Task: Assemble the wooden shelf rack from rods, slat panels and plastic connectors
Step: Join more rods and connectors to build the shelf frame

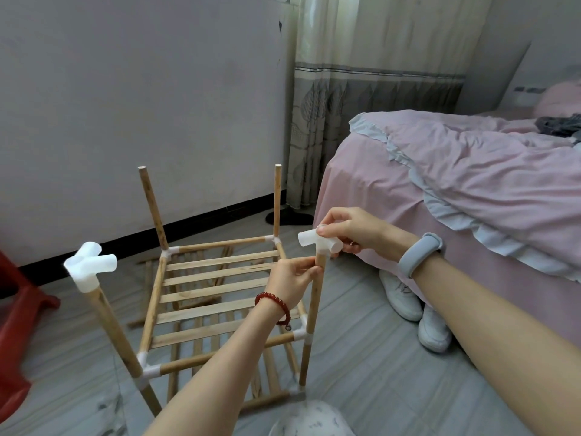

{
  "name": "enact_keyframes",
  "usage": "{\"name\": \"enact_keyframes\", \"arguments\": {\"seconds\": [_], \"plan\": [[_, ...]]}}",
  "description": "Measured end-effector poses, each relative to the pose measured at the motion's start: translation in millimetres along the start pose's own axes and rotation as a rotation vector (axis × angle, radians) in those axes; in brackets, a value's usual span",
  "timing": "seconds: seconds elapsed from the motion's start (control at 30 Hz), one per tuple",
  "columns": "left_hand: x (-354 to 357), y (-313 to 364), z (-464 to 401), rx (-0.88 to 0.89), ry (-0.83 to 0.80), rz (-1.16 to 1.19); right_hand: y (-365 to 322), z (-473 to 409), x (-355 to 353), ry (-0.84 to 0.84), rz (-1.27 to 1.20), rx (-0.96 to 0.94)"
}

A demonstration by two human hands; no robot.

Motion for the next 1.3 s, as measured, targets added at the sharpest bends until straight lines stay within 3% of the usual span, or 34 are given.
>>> {"name": "enact_keyframes", "arguments": {"seconds": [0.13, 0.27, 0.47, 0.57, 0.8, 0.9, 1.07, 1.3], "plan": [[0.7, 0.2, 0.1, -0.002, 0.000, -0.005, -1.9, 1.2, -2.5, 0.017, 0.075, -0.003], [2.4, -1.2, 0.3, 0.016, 0.023, -0.022, 3.9, 0.3, 3.5, 0.012, -0.045, 0.033], [2.3, -1.7, -0.2, 0.050, 0.077, -0.138, 16.1, 3.7, 18.2, 0.280, -0.181, 0.019], [1.7, -0.3, 2.2, 0.034, 0.056, -0.065, 14.6, 7.7, 19.7, 0.277, -0.174, 0.021], [-2.6, 2.5, 2.5, 0.066, 0.035, -0.121, -16.1, 3.1, 8.5, 0.153, 0.472, -0.100], [-3.1, 2.6, 1.3, 0.077, 0.042, -0.128, -12.8, 0.4, 10.8, 0.174, 0.391, -0.067], [3.8, -0.8, -0.7, 0.073, 0.087, -0.105, 6.5, 0.9, 14.9, 0.363, 0.275, -0.051], [6.4, -1.9, 0.3, 0.052, 0.088, -0.074, 13.3, 2.7, 19.8, 0.374, 0.213, 0.042]]}}
Point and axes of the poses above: each hand's wrist, its own z-axis away from the middle knuckle, its own x-axis out of the palm, y = z × x, the point moved 4 cm from there along -z, towards the middle knuckle, and after that the axes turned 5 degrees about -z, right-handed, at the moved point
